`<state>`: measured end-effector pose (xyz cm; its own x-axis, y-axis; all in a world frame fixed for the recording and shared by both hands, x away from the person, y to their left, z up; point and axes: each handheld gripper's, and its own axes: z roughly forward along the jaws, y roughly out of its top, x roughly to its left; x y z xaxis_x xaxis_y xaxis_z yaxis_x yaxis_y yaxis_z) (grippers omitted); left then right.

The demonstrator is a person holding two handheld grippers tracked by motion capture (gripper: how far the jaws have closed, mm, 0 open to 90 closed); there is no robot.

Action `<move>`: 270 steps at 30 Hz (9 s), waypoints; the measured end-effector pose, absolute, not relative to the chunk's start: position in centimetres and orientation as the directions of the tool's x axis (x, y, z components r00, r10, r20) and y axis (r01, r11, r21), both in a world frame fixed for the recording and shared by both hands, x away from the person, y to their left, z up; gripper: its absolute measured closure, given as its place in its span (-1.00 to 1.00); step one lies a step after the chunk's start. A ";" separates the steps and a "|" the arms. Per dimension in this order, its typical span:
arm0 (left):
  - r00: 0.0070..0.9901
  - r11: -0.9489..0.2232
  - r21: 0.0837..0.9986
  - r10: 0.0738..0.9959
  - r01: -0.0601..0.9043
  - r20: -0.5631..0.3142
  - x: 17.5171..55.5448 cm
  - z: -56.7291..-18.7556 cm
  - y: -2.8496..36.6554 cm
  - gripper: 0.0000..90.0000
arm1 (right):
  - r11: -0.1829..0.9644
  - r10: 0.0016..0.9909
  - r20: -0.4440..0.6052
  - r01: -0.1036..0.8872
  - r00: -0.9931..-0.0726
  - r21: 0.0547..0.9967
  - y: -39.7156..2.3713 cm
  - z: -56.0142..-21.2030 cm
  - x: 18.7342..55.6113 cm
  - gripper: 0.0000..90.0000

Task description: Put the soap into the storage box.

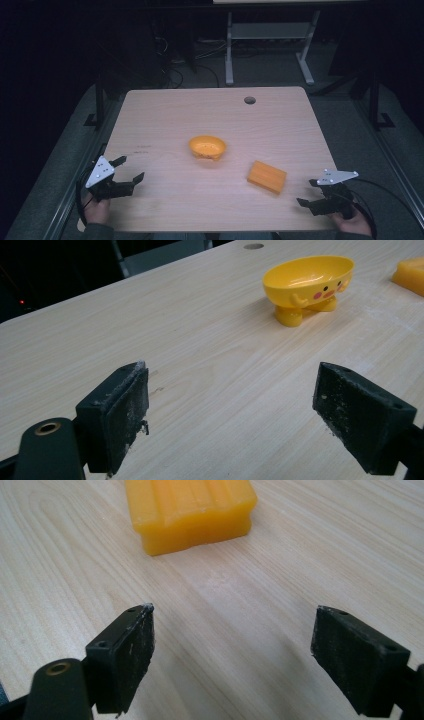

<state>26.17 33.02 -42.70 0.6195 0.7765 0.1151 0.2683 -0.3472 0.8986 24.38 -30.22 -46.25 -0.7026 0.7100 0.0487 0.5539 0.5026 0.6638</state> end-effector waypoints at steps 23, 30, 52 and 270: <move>0.622 -0.347 0.899 0.774 0.266 0.115 26.1 -42.7 33.0 -0.69 | 0.549 0.677 0.031 0.533 -0.736 0.644 -27.8 -45.4 25.0 -0.69; 0.621 -0.347 0.899 0.776 0.268 0.114 26.1 -42.7 33.1 -0.69 | 0.569 0.660 0.001 0.501 -0.751 0.652 -27.0 -44.4 25.4 -0.69; 0.614 -0.332 0.905 0.782 0.267 0.105 26.1 -42.7 33.1 -0.69 | 0.629 0.605 -0.037 0.449 -0.795 0.635 -24.5 -43.0 27.0 -0.69; 0.599 -0.300 0.915 0.796 0.270 0.084 26.2 -42.6 33.7 -0.69 | 0.886 0.252 -0.115 0.182 -0.961 0.426 -7.0 -36.2 39.0 -0.55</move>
<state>26.17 33.68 -42.61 0.5994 0.7961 0.0838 0.2702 -0.2998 0.9150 38.97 -6.97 -36.17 -0.9608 0.2522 -0.1151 0.1816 0.8863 0.4261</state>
